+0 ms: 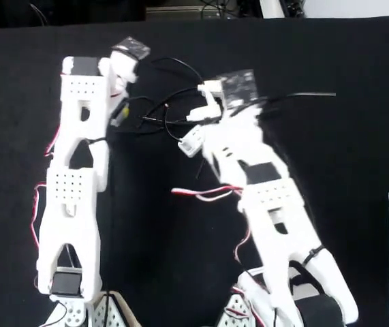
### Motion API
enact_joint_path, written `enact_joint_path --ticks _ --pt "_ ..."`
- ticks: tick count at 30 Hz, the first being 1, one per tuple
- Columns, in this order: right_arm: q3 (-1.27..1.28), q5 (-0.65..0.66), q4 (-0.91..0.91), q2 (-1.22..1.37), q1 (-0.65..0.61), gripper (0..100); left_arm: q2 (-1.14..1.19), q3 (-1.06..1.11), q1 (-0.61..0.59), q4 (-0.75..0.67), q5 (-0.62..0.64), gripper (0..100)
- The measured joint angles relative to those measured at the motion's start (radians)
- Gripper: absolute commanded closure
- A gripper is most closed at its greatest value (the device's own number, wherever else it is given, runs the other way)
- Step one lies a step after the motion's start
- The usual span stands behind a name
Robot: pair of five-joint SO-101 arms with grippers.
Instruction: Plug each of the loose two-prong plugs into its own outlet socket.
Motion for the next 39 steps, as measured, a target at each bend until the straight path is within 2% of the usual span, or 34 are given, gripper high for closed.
enact_joint_path --ticks 7,13,16,20,23,25,30,37,39 --pt "-0.041 -0.117 0.0 0.0 0.112 85.0 -0.272 0.373 0.155 0.0 0.0 97" --pt "-0.044 -0.157 0.0 0.0 0.166 85.0 -0.509 0.724 0.304 -0.038 0.0 97" --pt "-0.044 -0.176 0.0 0.0 0.178 85.0 -0.614 0.924 0.362 -0.135 0.0 97" --pt "-0.069 -0.212 0.0 0.0 0.21 85.0 -0.756 1.227 0.413 -0.334 0.0 95" --pt "-0.069 -0.221 0.0 0.0 0.219 85.0 -0.859 1.442 0.42 -0.48 0.0 84" --pt "-0.069 -0.221 0.0 0.0 0.219 85.0 -0.916 1.542 0.42 -0.523 0.0 78" --pt "-0.069 -0.221 0.0 0.0 0.219 85.0 -1.066 1.646 0.417 -0.528 0.034 75" --pt "-0.069 -0.221 0.0 0.0 0.219 85.0 -1.316 1.665 0.374 -0.466 0.057 75" --pt "-0.069 -0.184 0.008 0.0 0.219 85.0 -1.386 1.665 0.338 -0.448 0.06 75"
